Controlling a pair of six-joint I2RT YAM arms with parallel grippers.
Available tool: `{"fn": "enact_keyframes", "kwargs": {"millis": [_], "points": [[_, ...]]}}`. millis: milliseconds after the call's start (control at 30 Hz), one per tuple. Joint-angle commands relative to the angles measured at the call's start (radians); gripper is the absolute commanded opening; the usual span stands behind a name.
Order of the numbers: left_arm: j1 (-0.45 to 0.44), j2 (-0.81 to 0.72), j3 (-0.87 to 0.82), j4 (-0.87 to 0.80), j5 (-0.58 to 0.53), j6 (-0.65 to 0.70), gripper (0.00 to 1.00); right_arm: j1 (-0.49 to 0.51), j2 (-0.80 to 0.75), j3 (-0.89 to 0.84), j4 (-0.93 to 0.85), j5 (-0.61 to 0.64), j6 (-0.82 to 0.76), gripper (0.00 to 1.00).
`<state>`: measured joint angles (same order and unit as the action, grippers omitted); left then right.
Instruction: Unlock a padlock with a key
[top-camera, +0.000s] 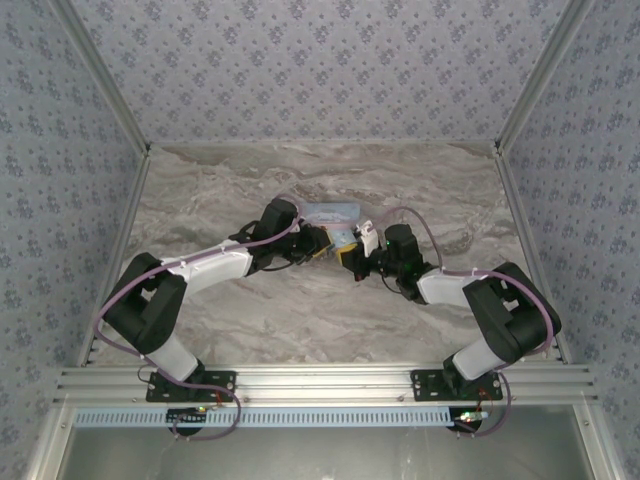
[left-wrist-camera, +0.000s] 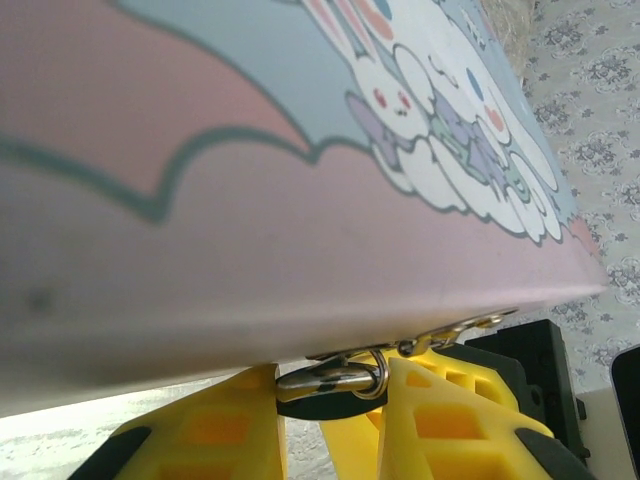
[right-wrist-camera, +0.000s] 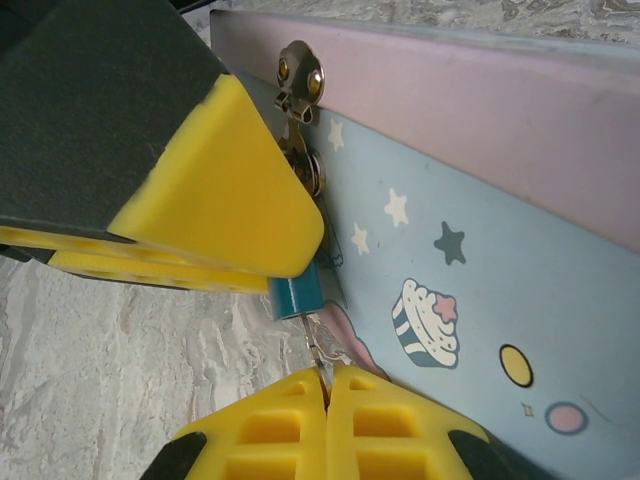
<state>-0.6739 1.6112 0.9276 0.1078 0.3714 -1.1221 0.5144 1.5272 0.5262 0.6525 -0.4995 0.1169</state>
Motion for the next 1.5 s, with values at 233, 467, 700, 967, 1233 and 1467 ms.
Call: {"fn": "enact_keyframes", "kwargs": {"millis": [233, 467, 700, 967, 1233, 1467], "points": [[-0.012, 0.021, 0.007, 0.006, 0.063, 0.044, 0.22, 0.009, 0.021, 0.107, 0.05, -0.008, 0.004, 0.0], [-0.018, 0.05, 0.016, 0.02, 0.074, 0.043, 0.22, 0.015, 0.044, 0.13, 0.06, -0.005, 0.002, 0.0], [-0.019, 0.04, 0.028, 0.02, 0.11, 0.033, 0.22, 0.009, 0.076, 0.16, 0.054, 0.008, -0.058, 0.0], [-0.02, 0.0, 0.042, -0.028, 0.136, 0.036, 0.22, -0.002, 0.109, 0.15, 0.068, 0.05, -0.122, 0.0], [-0.019, -0.004, 0.04, -0.037, 0.147, 0.037, 0.22, -0.016, 0.123, 0.148, 0.092, 0.043, -0.146, 0.0], [-0.02, -0.005, 0.04, -0.039, 0.147, 0.028, 0.22, 0.022, 0.099, 0.146, 0.07, 0.142, -0.23, 0.0]]}}
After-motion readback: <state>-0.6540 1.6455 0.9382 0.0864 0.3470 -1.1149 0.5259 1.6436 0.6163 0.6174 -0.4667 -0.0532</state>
